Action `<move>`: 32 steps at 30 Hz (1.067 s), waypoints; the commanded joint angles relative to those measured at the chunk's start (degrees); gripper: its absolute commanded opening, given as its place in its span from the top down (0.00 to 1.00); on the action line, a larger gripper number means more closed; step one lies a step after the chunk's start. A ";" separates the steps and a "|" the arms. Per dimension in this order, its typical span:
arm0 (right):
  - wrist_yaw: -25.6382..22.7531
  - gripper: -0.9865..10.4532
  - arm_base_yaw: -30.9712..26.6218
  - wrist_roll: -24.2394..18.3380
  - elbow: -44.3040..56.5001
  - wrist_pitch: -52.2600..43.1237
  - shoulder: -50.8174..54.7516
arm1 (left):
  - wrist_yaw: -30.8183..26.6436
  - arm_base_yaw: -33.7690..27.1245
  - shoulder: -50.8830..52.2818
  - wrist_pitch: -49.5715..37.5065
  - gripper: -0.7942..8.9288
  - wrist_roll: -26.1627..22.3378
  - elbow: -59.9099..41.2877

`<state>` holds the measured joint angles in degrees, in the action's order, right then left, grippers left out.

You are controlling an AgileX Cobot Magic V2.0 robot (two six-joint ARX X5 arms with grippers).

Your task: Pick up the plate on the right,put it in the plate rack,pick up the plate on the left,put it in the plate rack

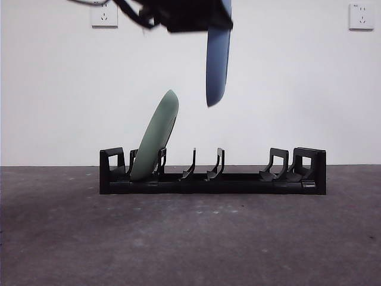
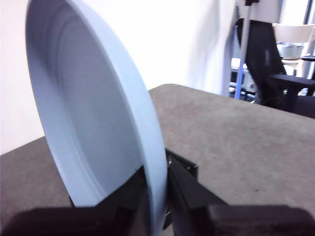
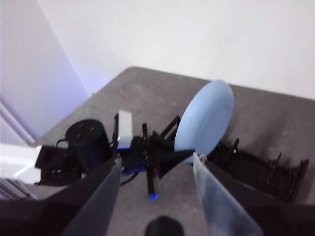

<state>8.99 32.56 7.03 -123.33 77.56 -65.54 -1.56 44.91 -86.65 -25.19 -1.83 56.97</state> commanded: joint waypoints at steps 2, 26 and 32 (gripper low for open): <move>0.07 0.69 0.04 0.76 5.07 1.42 1.46 | -0.04 -1.66 -3.93 -2.69 0.93 1.68 0.20; -0.24 0.69 0.04 0.00 12.09 1.44 3.58 | -1.44 -3.41 -19.50 1.84 0.93 1.66 11.87; -0.42 0.69 0.04 -0.15 12.09 1.42 3.69 | -1.46 -3.48 -21.29 2.69 0.93 1.66 11.87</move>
<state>8.82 32.56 7.07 -111.46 77.56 -61.95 -3.49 41.36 -106.83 -22.26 -0.36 68.99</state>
